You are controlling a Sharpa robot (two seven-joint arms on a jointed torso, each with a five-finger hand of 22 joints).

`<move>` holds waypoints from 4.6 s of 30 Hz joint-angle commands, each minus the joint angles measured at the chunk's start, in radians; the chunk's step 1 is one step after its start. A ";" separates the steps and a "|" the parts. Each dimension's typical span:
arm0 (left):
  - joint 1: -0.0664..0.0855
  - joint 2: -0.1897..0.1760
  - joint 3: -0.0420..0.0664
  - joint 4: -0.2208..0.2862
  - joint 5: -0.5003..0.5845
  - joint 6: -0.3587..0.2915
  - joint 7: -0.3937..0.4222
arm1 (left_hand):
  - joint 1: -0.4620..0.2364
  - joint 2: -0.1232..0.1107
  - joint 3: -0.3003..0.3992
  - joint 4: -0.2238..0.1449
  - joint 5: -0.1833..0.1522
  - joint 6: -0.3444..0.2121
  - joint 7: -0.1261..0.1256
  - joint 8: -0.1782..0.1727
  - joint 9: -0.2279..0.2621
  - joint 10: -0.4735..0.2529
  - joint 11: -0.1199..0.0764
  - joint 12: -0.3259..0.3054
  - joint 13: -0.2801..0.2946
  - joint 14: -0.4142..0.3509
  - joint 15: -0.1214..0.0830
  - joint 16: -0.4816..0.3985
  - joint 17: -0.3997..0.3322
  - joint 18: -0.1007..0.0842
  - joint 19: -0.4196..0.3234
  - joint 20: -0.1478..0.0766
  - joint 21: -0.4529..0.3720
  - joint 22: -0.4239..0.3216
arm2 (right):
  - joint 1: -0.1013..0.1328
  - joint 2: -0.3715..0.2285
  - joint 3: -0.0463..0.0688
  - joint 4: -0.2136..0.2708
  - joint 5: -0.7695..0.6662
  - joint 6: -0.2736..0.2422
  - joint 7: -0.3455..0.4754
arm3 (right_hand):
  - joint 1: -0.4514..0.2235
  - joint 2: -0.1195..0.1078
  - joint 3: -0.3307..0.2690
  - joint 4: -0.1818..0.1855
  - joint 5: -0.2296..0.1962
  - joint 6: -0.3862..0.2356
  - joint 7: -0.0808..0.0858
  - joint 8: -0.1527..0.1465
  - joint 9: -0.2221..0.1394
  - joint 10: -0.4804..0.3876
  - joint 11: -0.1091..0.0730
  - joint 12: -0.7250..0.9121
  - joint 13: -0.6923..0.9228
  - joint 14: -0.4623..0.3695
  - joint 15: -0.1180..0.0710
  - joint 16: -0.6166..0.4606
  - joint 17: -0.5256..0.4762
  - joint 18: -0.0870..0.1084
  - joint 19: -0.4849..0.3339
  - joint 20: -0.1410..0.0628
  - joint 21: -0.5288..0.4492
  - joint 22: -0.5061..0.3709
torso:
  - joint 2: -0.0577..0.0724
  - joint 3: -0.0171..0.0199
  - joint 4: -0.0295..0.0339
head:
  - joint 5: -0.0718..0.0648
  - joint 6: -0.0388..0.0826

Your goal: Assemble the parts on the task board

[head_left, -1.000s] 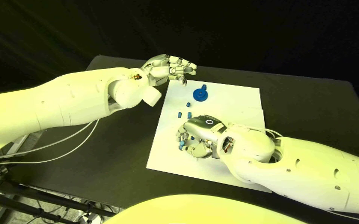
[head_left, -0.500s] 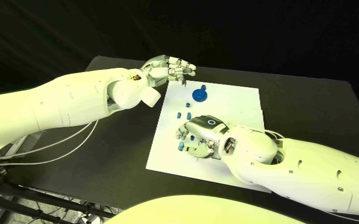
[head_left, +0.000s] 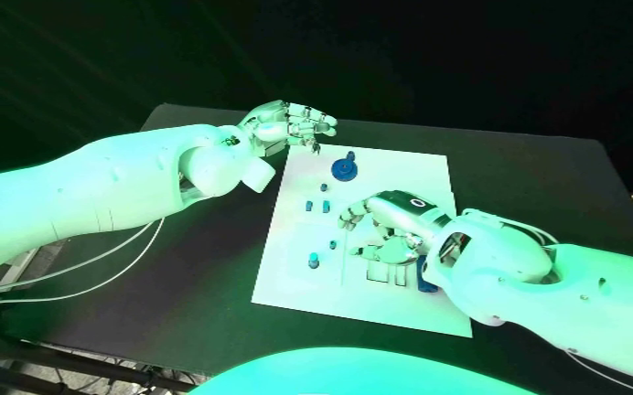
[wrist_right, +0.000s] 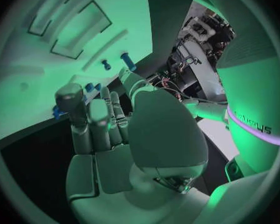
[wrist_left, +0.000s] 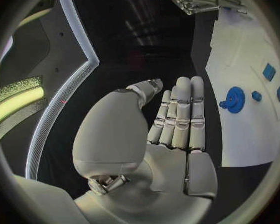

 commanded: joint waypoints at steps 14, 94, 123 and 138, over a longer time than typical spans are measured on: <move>-0.001 0.007 -0.009 -0.003 0.004 0.010 0.023 | -0.004 0.002 -0.006 0.004 -0.001 -0.011 0.012 0.005 -0.002 -0.012 0.001 0.007 0.001 -0.007 0.003 -0.003 -0.002 0.006 0.005 0.005 -0.010 -0.004 | 0.056 -0.320 -0.003 0.065 0.441 0.025 -0.088 | -0.164 -0.014 -0.063 0.162 0.154 0.069 -0.057 0.218 0.119 0.306 -0.085 0.784 0.799 0.120 -0.072 0.207 0.387 -0.036 0.120 -0.067 0.299 0.167 | -0.015 -0.0001 -0.0071 | -0.152 0.006; -0.002 0.001 -0.014 -0.003 -0.011 0.045 0.000 | 0.001 -0.001 -0.008 0.001 0.000 -0.015 0.011 0.010 -0.002 -0.017 0.001 0.013 0.002 -0.010 0.002 -0.004 -0.002 0.006 0.005 0.006 -0.015 -0.007 | -0.057 -0.260 -0.017 0.110 0.424 -0.114 -0.321 | -0.092 0.161 -0.321 0.168 0.131 0.141 -0.084 0.237 0.066 0.519 -0.108 1.119 1.323 0.169 -0.087 0.329 0.649 -0.071 0.178 -0.078 0.540 0.214 | -0.019 -0.0028 -0.0107 | -0.178 0.005; -0.002 0.005 -0.014 0.001 -0.012 0.050 0.003 | 0.001 -0.001 -0.008 0.001 0.000 -0.016 0.012 0.010 -0.002 -0.018 0.001 0.013 0.001 -0.011 0.003 -0.004 -0.003 0.006 0.005 0.006 -0.016 -0.007 | -0.051 -0.122 -0.016 0.065 0.481 0.023 -0.354 | -0.181 0.181 -0.330 0.167 0.131 0.160 -0.088 0.237 0.061 0.519 -0.112 1.108 1.321 0.168 -0.090 0.326 0.644 -0.069 0.175 -0.081 0.535 0.212 | -0.018 -0.0023 -0.0115 | -0.162 -0.009; -0.002 0.003 -0.014 0.001 -0.011 0.050 0.003 | 0.001 -0.001 -0.008 0.001 0.000 -0.016 0.012 0.010 -0.002 -0.018 0.001 0.013 0.001 -0.011 0.003 -0.004 -0.003 0.006 0.005 0.006 -0.016 -0.007 | -0.054 -0.090 -0.016 0.035 0.451 0.003 -0.362 | -0.228 0.176 -0.346 0.168 0.122 0.162 -0.088 0.239 0.062 0.518 -0.112 1.102 1.320 0.167 -0.090 0.325 0.643 -0.069 0.173 -0.081 0.530 0.211 | -0.018 -0.0020 -0.0111 | -0.161 -0.006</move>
